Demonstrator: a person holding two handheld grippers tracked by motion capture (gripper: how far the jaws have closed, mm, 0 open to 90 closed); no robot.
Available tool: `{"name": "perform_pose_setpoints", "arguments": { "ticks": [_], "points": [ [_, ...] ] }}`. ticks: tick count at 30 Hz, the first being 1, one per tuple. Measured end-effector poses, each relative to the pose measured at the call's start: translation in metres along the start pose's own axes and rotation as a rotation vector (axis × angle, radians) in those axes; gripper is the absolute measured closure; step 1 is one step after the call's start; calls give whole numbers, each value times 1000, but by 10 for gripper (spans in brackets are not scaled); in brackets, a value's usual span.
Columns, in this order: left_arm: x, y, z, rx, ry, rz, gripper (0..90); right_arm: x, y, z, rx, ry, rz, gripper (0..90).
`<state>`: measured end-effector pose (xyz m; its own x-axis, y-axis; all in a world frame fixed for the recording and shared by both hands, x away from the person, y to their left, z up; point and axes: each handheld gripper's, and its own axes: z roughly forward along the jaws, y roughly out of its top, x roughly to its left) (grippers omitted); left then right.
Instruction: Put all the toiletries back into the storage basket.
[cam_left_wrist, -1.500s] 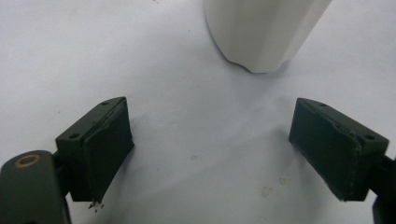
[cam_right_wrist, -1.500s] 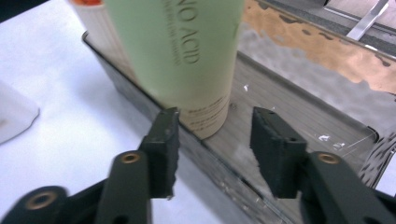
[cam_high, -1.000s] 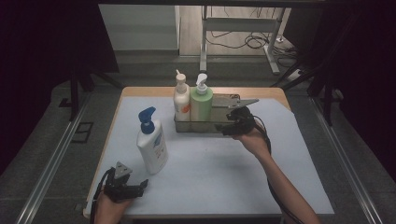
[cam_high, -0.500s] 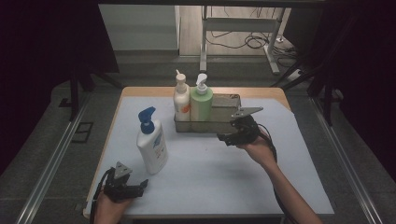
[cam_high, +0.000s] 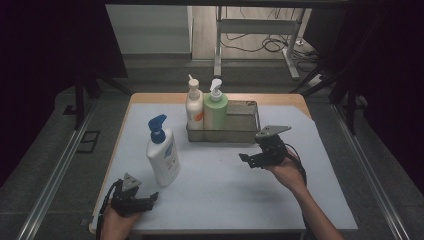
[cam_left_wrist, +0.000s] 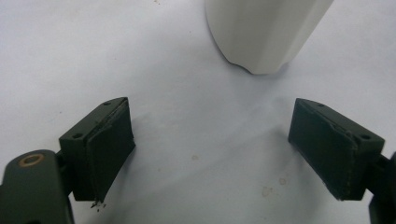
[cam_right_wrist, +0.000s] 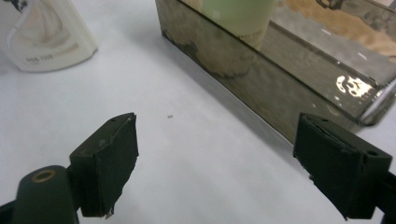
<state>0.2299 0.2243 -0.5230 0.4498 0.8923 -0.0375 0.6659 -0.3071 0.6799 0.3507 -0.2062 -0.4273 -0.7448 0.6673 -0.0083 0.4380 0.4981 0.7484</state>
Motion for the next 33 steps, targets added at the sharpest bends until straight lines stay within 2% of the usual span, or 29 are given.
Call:
{"name": "perform_pose_setpoints", "arguments": {
  "ticks": [7,8,9,10,13,18,22,30,33],
  "points": [
    [0,0,0,-2,1,-2,149,3,-12,-8,6,-6,-2,110],
    [1,0,-1,-2,2,-2,150,5,-16,-10,13,-18,-7,74],
    [1,0,-1,-2,2,-2,152,5,-16,-10,13,-18,-7,74],
    [1,0,-1,-4,1,-8,155,7,-21,-10,34,-26,-10,29],
    [1,0,-1,-4,1,-7,171,9,-28,-12,41,-26,-16,0],
    [3,0,-3,-5,3,-8,201,11,-38,-15,45,-30,-14,0],
    [4,0,-3,-9,5,-14,232,12,-54,-16,44,-30,-3,0],
    [8,0,-5,-14,16,-17,274,14,-76,-10,47,-31,24,1],
    [9,1,-6,-23,12,-19,304,14,-81,-8,43,-34,20,5]
  ]
}}
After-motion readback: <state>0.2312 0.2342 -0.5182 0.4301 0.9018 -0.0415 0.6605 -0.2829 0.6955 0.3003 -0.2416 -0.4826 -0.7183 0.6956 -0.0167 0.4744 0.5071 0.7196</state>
